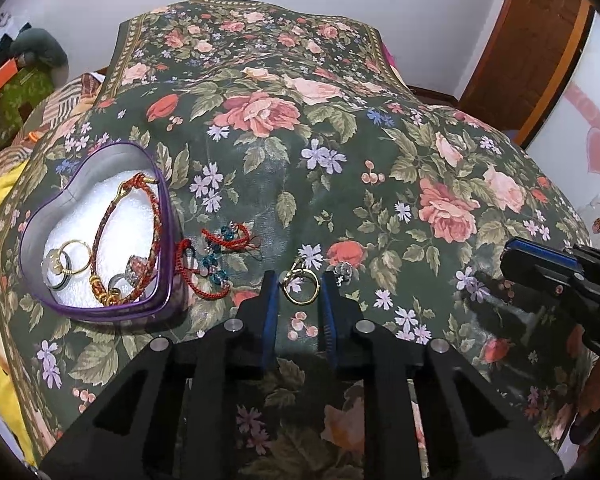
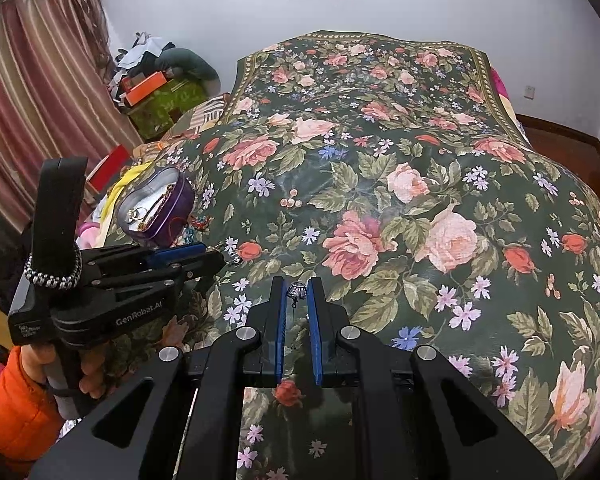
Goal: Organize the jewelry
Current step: 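Grasp a small silver earring with the right tool while the left tool approaches a gold ring, then grasp the gold ring with the left tool while the right tool holds the earring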
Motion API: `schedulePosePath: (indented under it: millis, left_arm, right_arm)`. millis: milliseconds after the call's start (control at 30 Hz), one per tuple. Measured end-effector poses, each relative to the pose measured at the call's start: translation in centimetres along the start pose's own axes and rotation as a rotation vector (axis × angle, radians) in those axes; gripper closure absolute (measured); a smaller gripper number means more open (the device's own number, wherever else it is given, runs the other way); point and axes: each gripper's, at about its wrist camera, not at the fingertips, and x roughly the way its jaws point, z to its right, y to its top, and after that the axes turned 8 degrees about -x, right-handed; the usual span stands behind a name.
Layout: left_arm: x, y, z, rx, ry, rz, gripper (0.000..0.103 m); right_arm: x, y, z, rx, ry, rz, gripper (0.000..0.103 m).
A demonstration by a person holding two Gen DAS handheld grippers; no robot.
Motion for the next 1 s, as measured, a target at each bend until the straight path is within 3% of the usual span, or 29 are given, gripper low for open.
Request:
schedulePosePath:
  millis: [300, 667, 1000]
  left_arm:
    - [-1.8, -0.7, 0.5, 0.018, 0.018, 0.028, 0.084]
    - [-7.2, -0.8, 0.3, 0.011, -0.004, 0.131, 0.083]
    - [-9.7, -1.3, -0.1, 0.01, 0.008, 0.176, 0.083]
  right_arm:
    - [-0.9, 0.4, -0.3, -0.005, -0.007, 0.017, 0.094]
    - [-1.8, 0.8, -1.8, -0.03, -0.005, 0.035, 0.094]
    - [-2.0, 1.2, -2.9, -0.041, 0.004, 0.042, 0.094]
